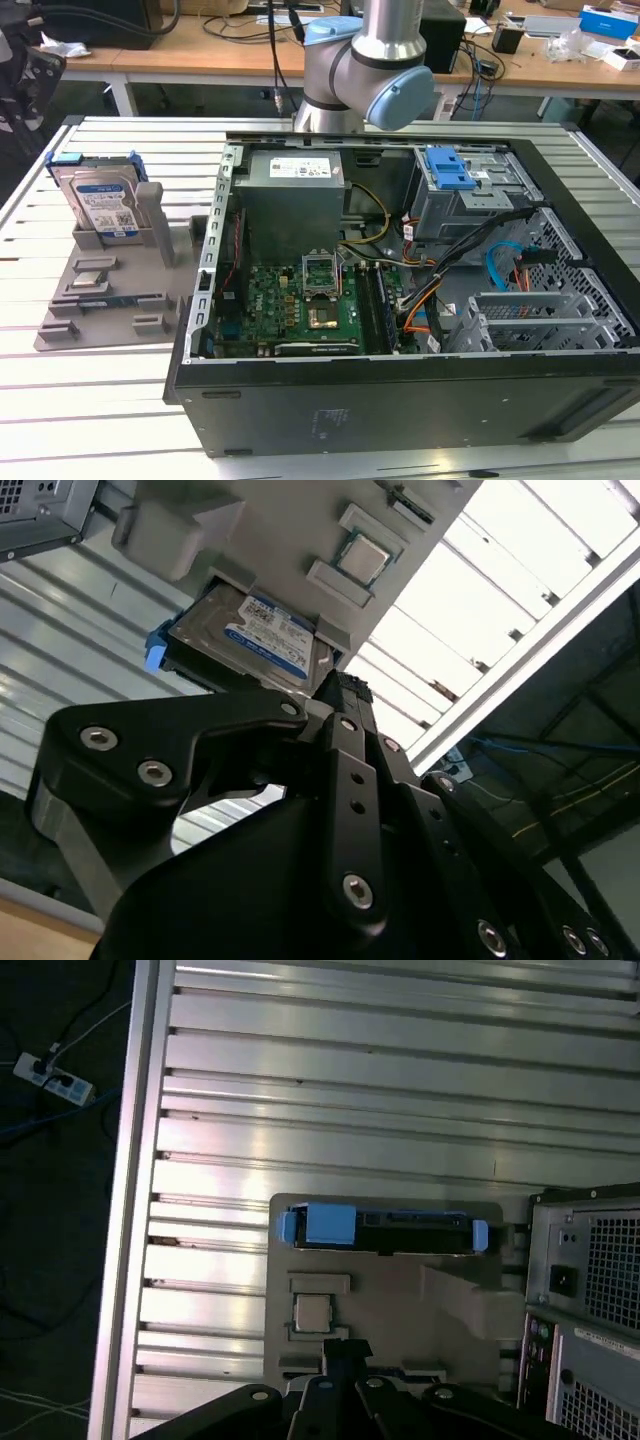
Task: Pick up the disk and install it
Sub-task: 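Pick up the disk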
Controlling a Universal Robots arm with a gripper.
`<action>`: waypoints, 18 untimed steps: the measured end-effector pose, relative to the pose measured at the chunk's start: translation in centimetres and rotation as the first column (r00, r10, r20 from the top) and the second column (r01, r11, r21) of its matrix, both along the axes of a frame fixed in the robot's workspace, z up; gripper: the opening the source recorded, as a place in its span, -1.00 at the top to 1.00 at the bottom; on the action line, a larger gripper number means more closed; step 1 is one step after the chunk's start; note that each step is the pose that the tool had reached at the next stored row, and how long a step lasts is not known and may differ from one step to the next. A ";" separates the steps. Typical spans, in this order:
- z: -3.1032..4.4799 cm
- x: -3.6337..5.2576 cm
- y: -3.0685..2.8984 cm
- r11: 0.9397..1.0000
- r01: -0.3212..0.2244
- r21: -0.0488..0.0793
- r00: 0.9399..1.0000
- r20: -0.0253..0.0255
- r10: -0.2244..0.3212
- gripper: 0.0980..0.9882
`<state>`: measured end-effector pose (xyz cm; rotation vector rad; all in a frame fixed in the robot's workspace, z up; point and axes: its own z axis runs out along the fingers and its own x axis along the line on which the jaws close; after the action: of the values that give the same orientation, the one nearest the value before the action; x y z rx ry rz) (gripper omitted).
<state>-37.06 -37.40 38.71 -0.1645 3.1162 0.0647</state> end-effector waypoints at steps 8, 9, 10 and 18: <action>0.00 0.00 0.00 0.991 -0.132 0.000 0.991 0.000 0.132 0.98; 0.00 0.00 0.00 0.990 -0.139 0.000 0.990 0.000 0.139 0.98; 0.00 0.00 0.00 0.989 -0.150 0.000 0.989 0.000 0.150 0.98; 0.00 0.00 0.00 0.973 -0.229 0.000 0.973 0.000 0.229 0.98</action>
<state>-37.06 -37.40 38.71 -0.5239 3.0811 0.0681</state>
